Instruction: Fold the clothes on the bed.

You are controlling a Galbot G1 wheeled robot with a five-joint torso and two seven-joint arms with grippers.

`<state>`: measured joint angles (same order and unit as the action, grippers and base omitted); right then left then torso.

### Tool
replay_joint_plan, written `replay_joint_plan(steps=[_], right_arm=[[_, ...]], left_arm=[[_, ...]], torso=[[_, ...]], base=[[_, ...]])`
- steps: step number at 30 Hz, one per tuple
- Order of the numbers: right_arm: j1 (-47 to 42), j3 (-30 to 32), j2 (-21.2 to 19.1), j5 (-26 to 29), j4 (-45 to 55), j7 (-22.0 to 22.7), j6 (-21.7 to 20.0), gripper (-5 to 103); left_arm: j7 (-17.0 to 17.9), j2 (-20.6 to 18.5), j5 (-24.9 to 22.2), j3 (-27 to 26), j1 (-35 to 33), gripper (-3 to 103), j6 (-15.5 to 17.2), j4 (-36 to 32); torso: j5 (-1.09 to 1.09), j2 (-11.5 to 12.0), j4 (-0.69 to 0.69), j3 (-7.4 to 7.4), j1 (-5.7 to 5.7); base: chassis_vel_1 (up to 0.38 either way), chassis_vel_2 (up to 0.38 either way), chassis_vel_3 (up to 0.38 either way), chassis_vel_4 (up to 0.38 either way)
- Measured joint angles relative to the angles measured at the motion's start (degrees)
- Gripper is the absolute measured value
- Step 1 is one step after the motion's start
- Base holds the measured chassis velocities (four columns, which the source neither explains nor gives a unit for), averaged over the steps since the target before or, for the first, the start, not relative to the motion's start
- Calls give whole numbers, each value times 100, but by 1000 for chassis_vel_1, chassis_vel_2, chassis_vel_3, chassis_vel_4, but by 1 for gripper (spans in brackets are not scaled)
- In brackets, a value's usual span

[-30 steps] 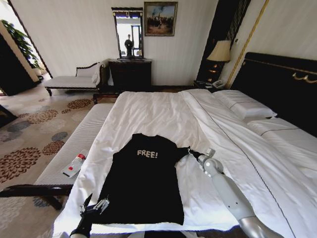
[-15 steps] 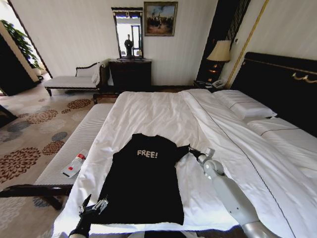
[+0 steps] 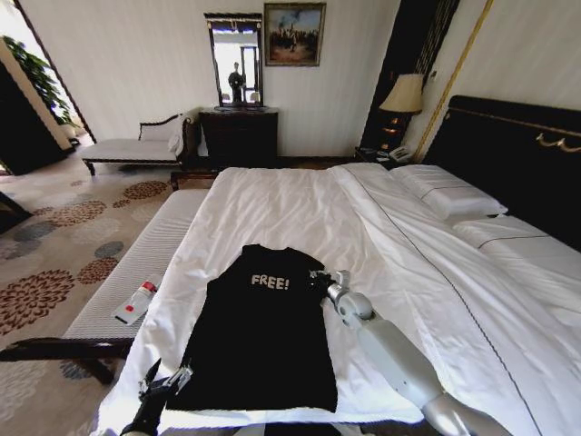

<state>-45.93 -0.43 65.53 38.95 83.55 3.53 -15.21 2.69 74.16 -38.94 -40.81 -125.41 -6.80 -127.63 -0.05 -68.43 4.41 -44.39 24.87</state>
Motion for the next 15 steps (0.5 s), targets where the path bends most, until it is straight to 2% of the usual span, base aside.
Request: replay_joint_plan(steps=[15], right_arm=[[425, -731, 602, -443, -704, -9, 93, 0]], left_arm=[[-45, 27, -112, -174, -26, 100, -10, 32]], torso=[[1, 0, 0, 0, 0]], base=[[0, 0, 0, 0]])
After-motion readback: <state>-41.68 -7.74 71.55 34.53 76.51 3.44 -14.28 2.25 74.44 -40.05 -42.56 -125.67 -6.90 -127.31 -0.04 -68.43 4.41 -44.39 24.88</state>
